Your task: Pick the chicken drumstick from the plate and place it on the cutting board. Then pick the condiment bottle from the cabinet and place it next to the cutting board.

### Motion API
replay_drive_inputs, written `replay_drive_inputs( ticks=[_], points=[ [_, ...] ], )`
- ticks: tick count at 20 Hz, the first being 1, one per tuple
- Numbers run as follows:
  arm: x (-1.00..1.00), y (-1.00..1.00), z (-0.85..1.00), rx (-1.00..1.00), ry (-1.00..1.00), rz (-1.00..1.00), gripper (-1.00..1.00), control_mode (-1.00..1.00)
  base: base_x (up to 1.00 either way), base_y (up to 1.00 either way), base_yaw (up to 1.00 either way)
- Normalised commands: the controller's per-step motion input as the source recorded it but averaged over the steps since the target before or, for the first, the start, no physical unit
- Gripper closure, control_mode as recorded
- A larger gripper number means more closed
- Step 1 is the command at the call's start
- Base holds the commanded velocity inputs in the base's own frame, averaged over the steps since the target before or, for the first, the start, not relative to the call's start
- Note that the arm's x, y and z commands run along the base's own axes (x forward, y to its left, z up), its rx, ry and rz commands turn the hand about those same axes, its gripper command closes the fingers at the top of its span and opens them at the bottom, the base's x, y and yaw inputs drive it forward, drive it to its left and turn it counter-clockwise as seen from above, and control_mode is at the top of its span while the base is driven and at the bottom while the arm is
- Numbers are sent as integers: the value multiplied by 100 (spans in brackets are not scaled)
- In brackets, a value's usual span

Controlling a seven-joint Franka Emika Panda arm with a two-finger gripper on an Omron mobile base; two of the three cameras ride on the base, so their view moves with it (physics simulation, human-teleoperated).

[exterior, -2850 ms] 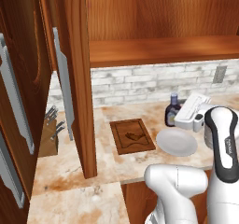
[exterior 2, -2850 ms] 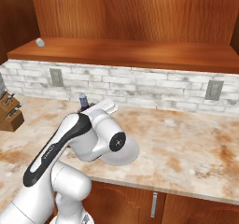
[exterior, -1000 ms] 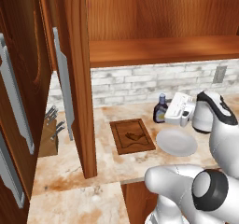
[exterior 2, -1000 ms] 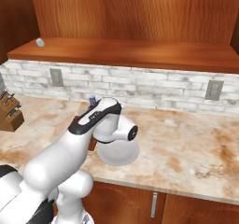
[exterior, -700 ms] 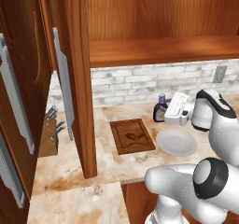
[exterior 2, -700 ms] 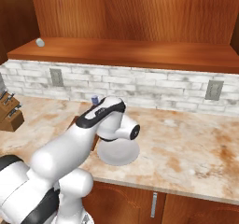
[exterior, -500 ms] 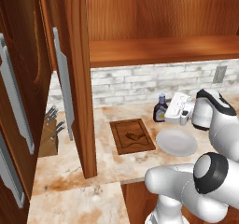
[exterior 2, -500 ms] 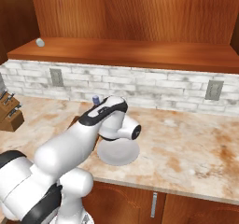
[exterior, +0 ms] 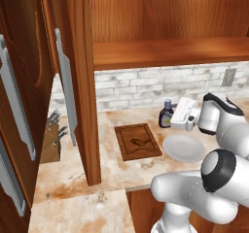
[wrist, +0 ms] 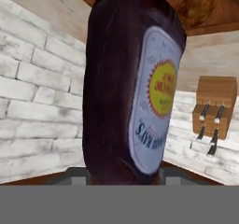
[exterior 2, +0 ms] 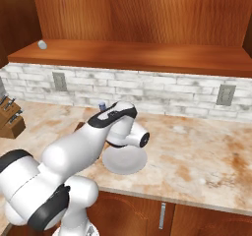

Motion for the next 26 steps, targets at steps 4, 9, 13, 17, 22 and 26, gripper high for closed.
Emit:
replay_drive_inputs(
  ticks=[4, 9, 13, 17, 22, 26],
  points=[
    [14, 0, -14, 0, 0, 0, 100, -100, 0, 0, 0],
    [13, 0, -13, 0, 0, 0, 100, -100, 0, 0, 0],
    [11, 0, -11, 0, 0, 0, 100, -100, 0, 0, 0],
    [12, -3, -11, 0, 0, 0, 100, -100, 0, 0, 0],
    [16, -7, -12, 0, 0, 0, 100, -100, 0, 0, 0],
    [16, -8, -13, 0, 0, 0, 100, -100, 0, 0, 0]
  ],
)
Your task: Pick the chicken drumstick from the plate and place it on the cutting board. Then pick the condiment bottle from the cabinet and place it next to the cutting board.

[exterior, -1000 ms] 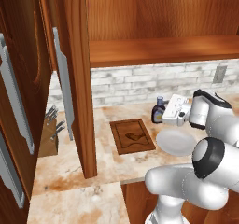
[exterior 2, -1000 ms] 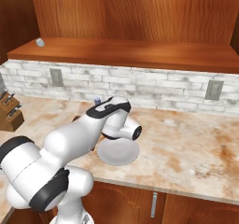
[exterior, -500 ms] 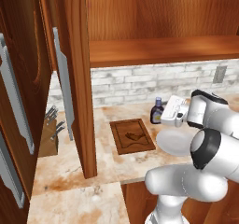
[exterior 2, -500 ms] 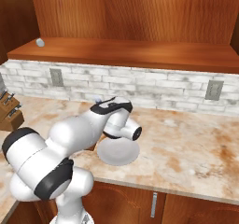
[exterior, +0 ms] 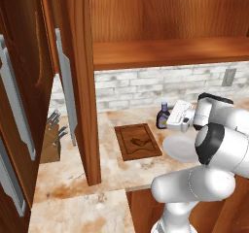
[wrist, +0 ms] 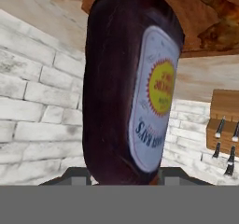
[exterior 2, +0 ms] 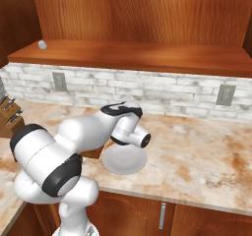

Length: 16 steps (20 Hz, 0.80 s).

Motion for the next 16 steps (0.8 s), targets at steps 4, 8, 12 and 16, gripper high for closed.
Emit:
replay_drive_inputs(
  ticks=[4, 8, 12, 16],
  points=[
    [16, -6, -13, 0, 0, 0, 100, -100, 0, 0, 0],
    [17, -6, -15, 0, 0, 0, 100, -100, 0, 0, 0],
    [19, -5, -17, 0, 0, 0, 100, -100, 0, 0, 0],
    [18, -3, -17, 0, 0, 0, 100, -100, 0, 0, 0]
  ],
)
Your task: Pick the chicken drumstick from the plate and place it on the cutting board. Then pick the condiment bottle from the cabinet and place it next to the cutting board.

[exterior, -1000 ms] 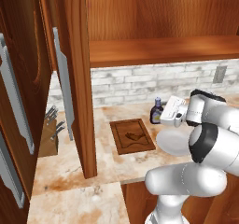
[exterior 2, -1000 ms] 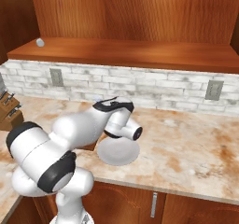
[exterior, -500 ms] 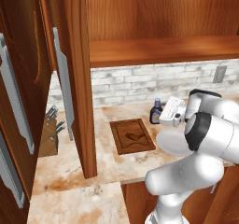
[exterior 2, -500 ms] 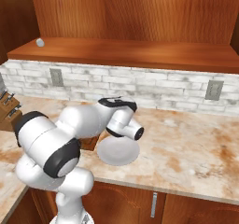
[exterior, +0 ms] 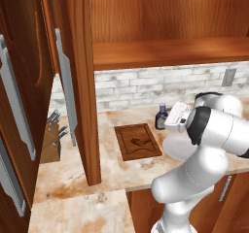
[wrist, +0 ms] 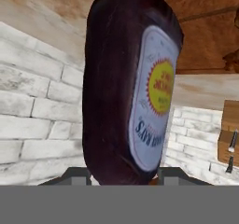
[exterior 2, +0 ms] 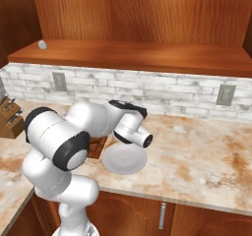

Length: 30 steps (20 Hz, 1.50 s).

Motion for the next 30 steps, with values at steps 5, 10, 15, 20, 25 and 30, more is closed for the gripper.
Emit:
replay_drive_inputs(
  ticks=[5, 10, 15, 20, 25, 30],
  points=[
    [19, -2, -20, 0, 0, 0, 100, -100, 0, 0, 0],
    [18, -2, -20, 0, 0, 0, 100, -100, 0, 0, 0],
    [20, -4, -18, 0, 0, 0, 100, -100, 0, 0, 0],
    [18, -5, -14, 0, 0, 0, 100, -100, 0, 0, 0],
    [20, -7, -13, 0, 0, 0, 100, -100, 0, 0, 0],
    [25, -7, -13, 0, 0, 0, 100, -100, 0, 0, 0]
  ],
)
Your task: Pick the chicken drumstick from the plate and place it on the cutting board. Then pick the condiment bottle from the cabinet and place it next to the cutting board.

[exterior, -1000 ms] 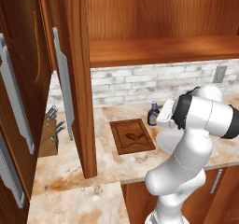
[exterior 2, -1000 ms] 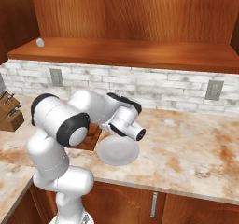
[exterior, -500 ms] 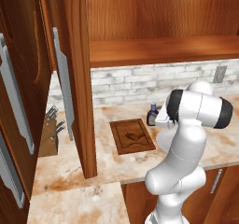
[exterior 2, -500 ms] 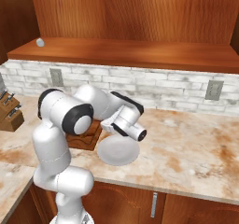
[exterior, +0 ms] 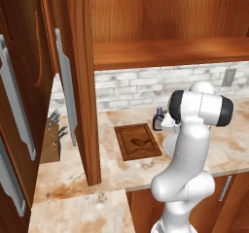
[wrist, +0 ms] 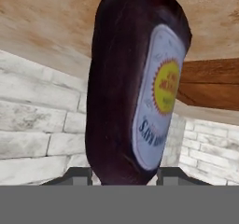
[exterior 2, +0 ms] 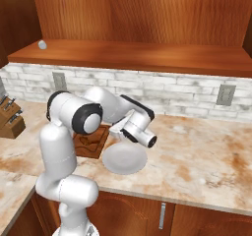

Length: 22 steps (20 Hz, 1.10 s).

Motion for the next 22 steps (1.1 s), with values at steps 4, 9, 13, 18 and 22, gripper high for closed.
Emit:
replay_drive_inputs(
  ticks=[4, 9, 13, 18, 22],
  points=[
    [24, -3, -14, 0, 0, 0, 100, -100, 0, 0, 0],
    [23, 0, -16, 0, 0, 0, 100, -100, 0, 0, 0],
    [19, 0, -17, 0, 0, 0, 100, -100, 0, 0, 0],
    [18, 0, -19, 0, 0, 0, 100, -100, 0, 0, 0],
    [8, 0, -18, 0, -1, 0, 100, -100, 0, 0, 0]
  ],
)
